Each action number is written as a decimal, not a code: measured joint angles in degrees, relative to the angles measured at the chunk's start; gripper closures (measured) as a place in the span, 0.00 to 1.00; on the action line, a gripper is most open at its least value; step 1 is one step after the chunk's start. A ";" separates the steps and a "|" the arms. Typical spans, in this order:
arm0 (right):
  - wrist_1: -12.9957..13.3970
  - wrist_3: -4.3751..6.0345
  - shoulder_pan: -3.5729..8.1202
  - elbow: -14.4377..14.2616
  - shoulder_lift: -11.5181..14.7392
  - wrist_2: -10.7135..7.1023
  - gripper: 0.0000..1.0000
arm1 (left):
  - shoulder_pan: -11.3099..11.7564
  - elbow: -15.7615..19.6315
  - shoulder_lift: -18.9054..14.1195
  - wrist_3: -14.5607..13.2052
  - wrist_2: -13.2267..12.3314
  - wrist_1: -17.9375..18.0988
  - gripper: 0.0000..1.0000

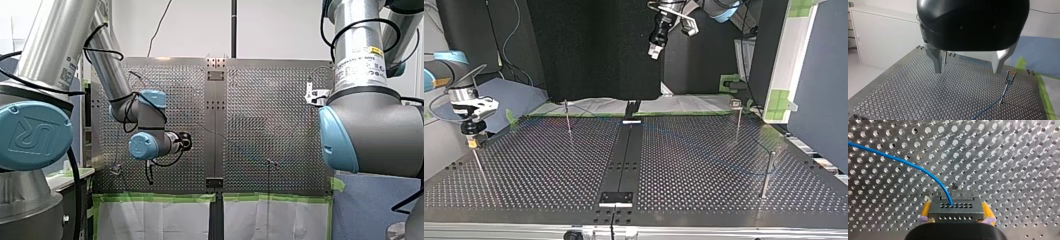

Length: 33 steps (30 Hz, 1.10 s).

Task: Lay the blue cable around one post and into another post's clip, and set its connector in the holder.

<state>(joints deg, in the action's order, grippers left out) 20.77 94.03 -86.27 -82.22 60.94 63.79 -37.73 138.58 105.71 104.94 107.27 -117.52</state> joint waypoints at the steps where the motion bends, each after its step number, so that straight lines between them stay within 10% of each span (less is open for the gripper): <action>1: 0.00 0.04 0.00 0.00 -0.01 0.01 1.00 | 0.00 0.00 0.00 0.00 0.00 0.00 0.02; 33: -0.01 -0.16 -0.10 1.41 -1.20 -0.56 1.00 | 0.58 -0.45 -0.01 -0.01 -0.61 -0.23 0.02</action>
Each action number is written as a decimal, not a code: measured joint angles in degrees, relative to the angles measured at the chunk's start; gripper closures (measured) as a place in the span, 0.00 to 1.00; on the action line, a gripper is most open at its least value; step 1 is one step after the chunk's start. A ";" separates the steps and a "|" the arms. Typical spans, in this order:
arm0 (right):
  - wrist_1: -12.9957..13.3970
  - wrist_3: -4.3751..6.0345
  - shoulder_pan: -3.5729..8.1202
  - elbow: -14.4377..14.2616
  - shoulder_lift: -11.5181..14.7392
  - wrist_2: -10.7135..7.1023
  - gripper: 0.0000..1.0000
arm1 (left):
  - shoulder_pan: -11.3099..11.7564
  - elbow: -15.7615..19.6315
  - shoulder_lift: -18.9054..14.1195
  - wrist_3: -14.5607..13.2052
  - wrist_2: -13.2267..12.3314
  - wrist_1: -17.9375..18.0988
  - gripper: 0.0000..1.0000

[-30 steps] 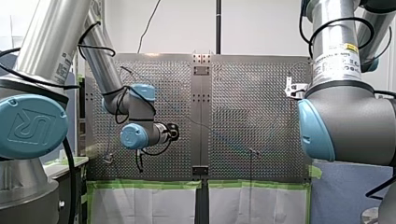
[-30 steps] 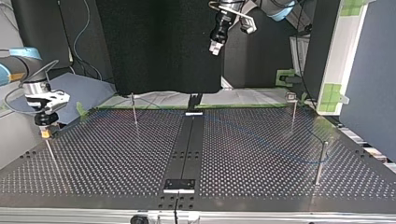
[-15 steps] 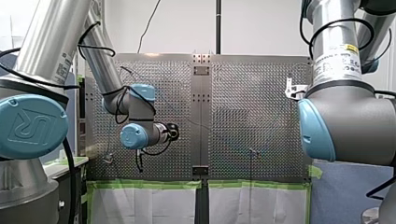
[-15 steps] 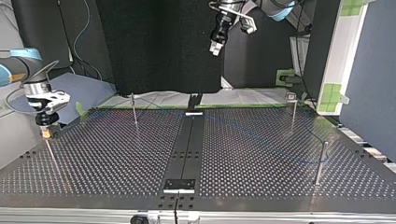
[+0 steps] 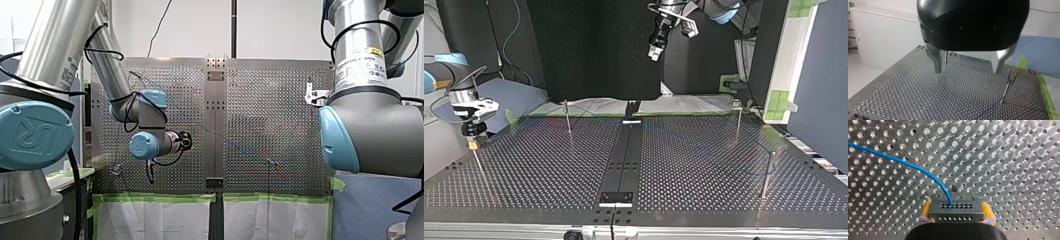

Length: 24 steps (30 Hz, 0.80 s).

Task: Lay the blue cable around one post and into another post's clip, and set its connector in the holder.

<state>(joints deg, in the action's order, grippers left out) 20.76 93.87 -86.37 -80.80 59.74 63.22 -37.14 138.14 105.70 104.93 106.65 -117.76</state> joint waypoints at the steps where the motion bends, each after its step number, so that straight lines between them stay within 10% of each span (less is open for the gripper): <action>1: -0.01 -0.04 -0.02 0.00 0.00 0.02 1.00 | 0.02 0.00 0.01 0.00 -0.02 0.00 0.02; 20: 0.00 -0.79 -0.35 -0.02 -0.12 -0.11 1.00 | 0.08 0.00 0.04 -0.09 -0.02 -0.21 0.02; 24: -0.01 -0.92 -0.36 -0.02 -0.10 0.03 0.75 | 0.10 0.01 0.03 -0.09 -0.01 -0.27 0.02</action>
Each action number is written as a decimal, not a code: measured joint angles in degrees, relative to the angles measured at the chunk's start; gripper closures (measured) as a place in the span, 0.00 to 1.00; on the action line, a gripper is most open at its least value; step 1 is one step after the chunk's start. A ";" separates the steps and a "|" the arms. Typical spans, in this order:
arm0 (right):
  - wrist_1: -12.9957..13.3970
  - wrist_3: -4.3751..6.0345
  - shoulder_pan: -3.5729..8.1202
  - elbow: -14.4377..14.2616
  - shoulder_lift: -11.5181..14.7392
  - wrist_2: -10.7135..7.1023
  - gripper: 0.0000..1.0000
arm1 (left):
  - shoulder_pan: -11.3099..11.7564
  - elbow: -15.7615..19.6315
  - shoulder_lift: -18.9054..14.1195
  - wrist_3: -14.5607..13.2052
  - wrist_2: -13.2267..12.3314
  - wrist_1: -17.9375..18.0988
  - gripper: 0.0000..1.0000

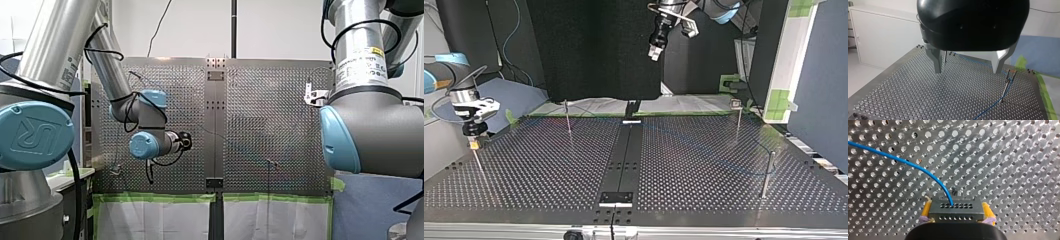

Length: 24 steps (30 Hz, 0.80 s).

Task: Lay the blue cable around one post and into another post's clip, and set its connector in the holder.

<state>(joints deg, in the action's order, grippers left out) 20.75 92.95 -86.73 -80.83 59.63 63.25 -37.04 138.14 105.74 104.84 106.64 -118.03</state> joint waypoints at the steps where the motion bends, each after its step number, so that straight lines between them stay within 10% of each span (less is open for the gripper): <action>1: 0.00 -0.03 0.00 0.00 0.00 0.04 0.62 | 0.00 0.00 0.00 -0.01 0.00 -0.01 0.02; 12: -0.13 -0.10 0.03 -0.06 -0.10 0.51 0.02 | 0.01 -0.01 -0.04 -0.01 0.01 -0.02 0.02; 24: -0.08 0.22 0.02 0.01 -0.14 0.56 0.02 | 0.02 0.00 0.00 -0.08 0.08 -0.02 0.02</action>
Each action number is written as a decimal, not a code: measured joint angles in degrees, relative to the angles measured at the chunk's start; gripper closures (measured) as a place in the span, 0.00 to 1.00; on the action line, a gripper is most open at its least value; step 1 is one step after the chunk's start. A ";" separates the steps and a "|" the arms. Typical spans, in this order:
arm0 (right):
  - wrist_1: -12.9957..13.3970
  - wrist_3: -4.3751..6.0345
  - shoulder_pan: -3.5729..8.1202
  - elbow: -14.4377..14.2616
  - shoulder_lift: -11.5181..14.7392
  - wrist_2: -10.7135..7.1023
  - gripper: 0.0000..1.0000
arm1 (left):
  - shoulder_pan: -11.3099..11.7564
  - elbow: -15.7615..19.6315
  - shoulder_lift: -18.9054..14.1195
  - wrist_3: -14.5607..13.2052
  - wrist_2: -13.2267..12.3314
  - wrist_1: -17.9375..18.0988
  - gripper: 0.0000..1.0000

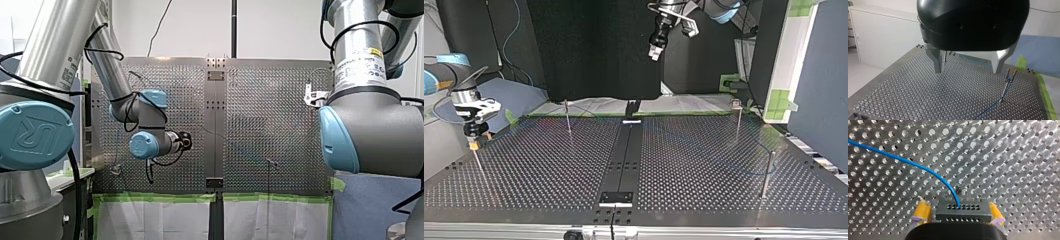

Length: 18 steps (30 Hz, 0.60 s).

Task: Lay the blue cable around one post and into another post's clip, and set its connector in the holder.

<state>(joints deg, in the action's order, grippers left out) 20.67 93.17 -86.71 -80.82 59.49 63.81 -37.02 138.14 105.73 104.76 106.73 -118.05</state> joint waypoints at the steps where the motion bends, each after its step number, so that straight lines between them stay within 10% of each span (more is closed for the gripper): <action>1: 0.01 0.02 0.00 0.00 0.00 0.00 0.02 | 0.00 0.00 0.00 0.00 0.00 0.00 0.02; 18: 0.09 0.26 0.00 0.68 0.00 -0.29 0.02 | 0.00 -0.01 0.02 0.00 -0.07 0.00 0.02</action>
<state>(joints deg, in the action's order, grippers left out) 20.76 93.43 -86.71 -80.14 59.49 63.52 -37.02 138.13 105.75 104.76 106.65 -118.05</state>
